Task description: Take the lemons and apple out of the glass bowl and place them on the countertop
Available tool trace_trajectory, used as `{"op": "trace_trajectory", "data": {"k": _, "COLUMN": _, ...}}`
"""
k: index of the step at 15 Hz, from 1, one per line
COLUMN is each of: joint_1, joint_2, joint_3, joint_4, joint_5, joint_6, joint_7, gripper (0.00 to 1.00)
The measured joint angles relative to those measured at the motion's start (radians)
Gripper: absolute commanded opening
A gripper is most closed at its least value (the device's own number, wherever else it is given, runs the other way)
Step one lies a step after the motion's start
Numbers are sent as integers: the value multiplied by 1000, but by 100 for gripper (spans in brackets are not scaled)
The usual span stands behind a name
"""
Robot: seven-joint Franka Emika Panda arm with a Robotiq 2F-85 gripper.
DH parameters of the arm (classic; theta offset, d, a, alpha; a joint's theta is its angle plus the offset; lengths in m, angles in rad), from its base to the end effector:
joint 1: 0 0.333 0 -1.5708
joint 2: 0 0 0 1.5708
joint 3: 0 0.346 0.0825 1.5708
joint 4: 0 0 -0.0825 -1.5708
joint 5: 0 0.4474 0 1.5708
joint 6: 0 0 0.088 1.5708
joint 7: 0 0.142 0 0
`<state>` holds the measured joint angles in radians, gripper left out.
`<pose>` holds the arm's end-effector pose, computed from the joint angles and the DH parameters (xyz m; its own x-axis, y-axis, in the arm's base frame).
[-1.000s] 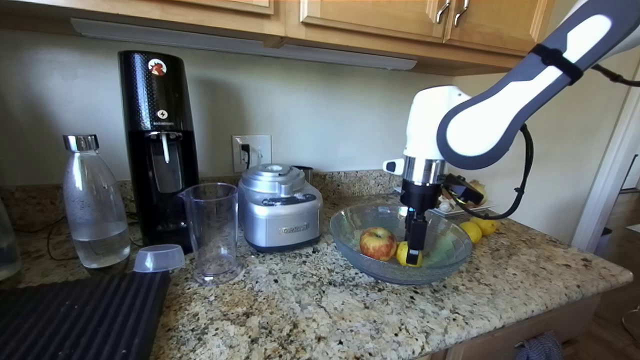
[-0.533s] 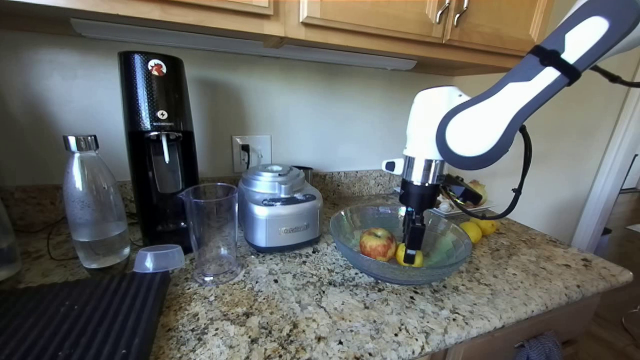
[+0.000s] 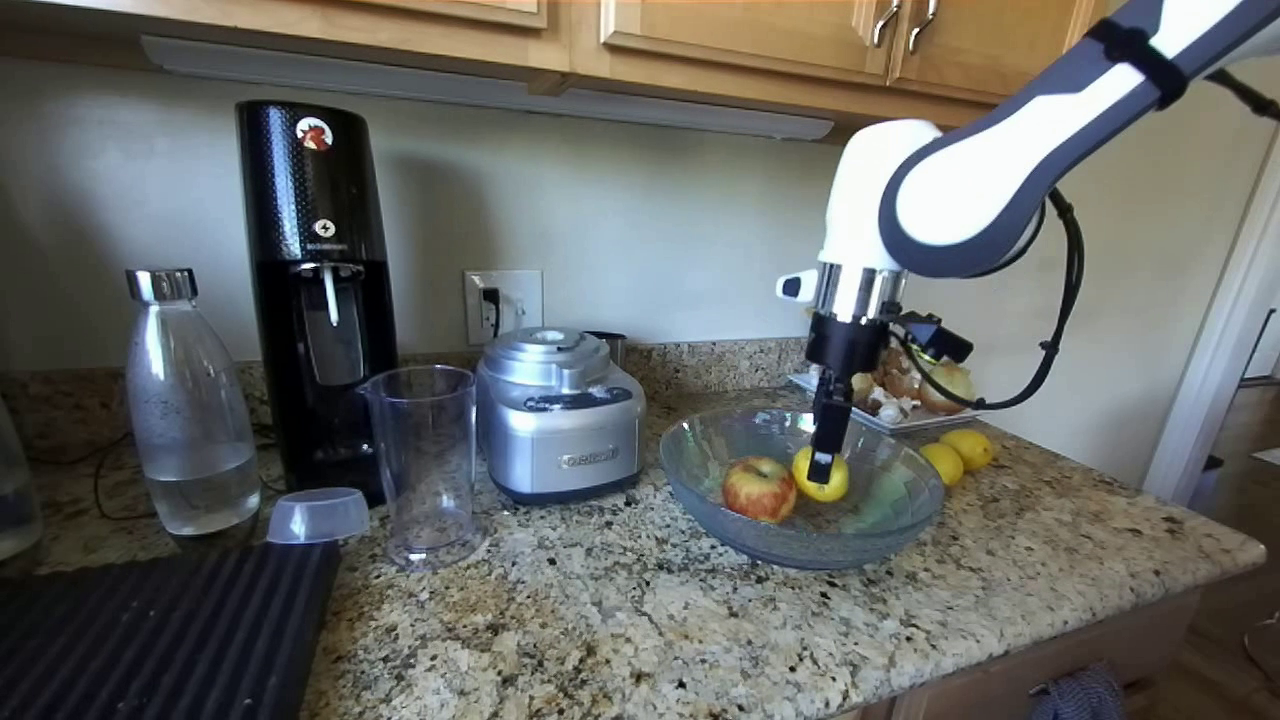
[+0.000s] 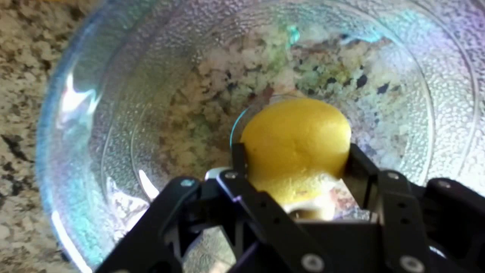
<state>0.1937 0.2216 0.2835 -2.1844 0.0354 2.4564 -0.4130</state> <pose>0.5442 0.2839 0.2441 0.6555 0.7502 0.0863 0.7550 -0.6534 -0.0554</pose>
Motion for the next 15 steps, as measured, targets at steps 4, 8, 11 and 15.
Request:
{"op": "trace_trajectory", "data": {"k": 4, "joint_1": -12, "joint_2": -144, "joint_3": -20, "joint_4": -1, "joint_5": 28, "joint_6": -63, "joint_7": 65, "gripper": 39}}
{"op": "trace_trajectory", "data": {"k": 8, "joint_1": -18, "joint_2": -245, "joint_3": -75, "joint_4": -8, "joint_5": -7, "joint_6": -70, "joint_7": 212, "gripper": 39}}
{"op": "trace_trajectory", "data": {"k": 11, "joint_1": -39, "joint_2": -275, "joint_3": -107, "joint_4": -26, "joint_5": -72, "joint_6": -41, "joint_7": 341, "gripper": 39}}
{"op": "trace_trajectory", "data": {"k": 15, "joint_1": -79, "joint_2": -268, "joint_3": -143, "joint_4": -66, "joint_5": -193, "joint_6": 49, "joint_7": 542, "gripper": 39}}
